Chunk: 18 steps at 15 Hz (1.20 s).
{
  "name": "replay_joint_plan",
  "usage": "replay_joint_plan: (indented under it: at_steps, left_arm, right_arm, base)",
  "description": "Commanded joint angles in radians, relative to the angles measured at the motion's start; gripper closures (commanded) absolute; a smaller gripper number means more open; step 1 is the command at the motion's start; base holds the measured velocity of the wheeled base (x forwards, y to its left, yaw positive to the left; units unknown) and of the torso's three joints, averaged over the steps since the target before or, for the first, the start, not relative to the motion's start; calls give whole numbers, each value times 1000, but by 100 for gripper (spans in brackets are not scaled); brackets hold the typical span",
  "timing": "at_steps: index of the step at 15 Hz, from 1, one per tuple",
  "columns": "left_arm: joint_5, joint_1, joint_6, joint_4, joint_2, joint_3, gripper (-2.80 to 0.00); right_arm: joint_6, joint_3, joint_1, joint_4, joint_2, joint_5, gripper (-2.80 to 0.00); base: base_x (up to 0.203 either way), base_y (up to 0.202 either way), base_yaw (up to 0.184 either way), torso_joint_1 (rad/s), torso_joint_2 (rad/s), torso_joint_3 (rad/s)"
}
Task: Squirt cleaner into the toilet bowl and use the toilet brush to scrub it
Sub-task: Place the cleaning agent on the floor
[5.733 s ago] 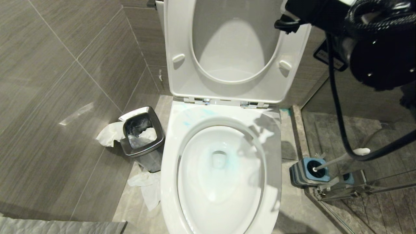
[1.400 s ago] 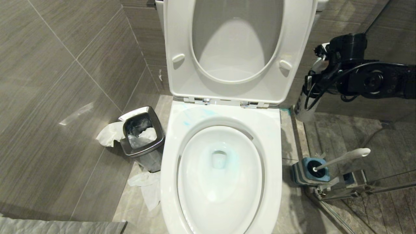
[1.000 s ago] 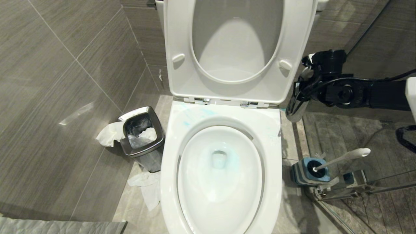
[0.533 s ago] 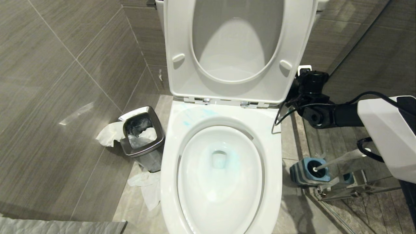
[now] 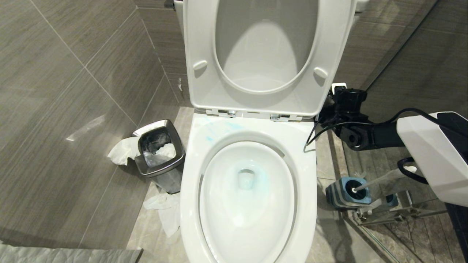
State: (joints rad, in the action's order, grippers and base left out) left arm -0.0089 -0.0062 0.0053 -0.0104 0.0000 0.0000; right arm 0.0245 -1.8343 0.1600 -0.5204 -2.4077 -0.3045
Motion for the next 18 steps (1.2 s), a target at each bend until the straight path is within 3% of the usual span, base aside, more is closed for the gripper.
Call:
replay_joint_plan:
  at_steps: [1, 7, 18]
  left_arm:
    - [0, 0, 1, 0, 0, 0, 0]
    - [0, 0, 1, 0, 1, 0, 0]
    - [0, 0, 1, 0, 0, 0, 0]
  right_arm:
    - [0, 9, -2, -3, -12, 12, 0]
    - [27, 144, -30, -160, 8, 43, 0]
    - [12, 262, -93, -161, 172, 97, 0]
  base:
    - [0, 0, 0, 0, 0, 0]
    - [0, 0, 0, 0, 0, 0]
    - [0, 0, 0, 0, 0, 0]
